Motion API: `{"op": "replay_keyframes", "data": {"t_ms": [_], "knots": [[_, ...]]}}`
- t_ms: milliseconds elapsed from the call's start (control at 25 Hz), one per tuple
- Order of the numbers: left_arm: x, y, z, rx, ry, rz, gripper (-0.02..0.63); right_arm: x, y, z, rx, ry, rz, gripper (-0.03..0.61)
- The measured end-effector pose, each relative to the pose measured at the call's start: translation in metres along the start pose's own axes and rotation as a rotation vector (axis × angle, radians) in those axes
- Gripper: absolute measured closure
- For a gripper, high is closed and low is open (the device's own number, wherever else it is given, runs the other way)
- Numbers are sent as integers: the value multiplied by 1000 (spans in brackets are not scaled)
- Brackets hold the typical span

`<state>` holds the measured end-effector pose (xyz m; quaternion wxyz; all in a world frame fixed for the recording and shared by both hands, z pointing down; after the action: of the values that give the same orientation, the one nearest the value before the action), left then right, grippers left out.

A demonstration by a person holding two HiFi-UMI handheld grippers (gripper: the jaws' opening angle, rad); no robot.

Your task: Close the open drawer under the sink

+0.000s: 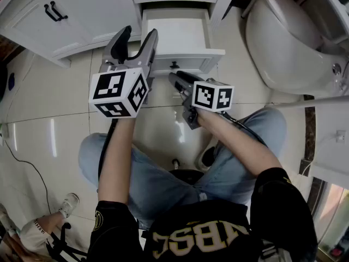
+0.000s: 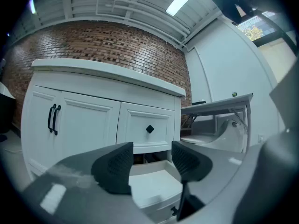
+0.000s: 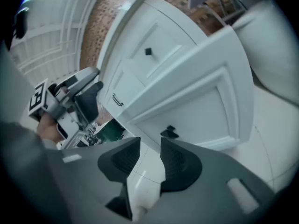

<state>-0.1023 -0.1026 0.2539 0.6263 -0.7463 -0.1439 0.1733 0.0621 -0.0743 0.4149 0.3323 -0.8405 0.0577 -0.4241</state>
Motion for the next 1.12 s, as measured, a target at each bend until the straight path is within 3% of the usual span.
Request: {"op": "replay_keyframes", "data": {"t_ms": [160, 440, 880, 1120], "knots": [[-6, -2, -6, -5, -8, 6, 357, 26, -9, -13, -11, 4, -230, 437], [-19, -6, -20, -7, -12, 56, 358, 40, 1, -36, 65, 103, -408, 437], [-34, -8, -35, -7, -33, 133, 359, 58, 34, -62, 107, 116, -509, 440], [-37, -14, -42, -50, -30, 67, 359, 75, 69, -87, 181, 98, -513, 440]]}}
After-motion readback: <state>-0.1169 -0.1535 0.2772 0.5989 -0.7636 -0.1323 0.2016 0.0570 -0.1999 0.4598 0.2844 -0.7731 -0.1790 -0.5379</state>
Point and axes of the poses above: the fingertips, and each gripper's own axes: z backward along the fingers, x to its right, y out of its top, the point moved 8 cm from there along z, backward along the fingers, and after that the axes turned 6 degrees about -x, right-handed, at the moved point
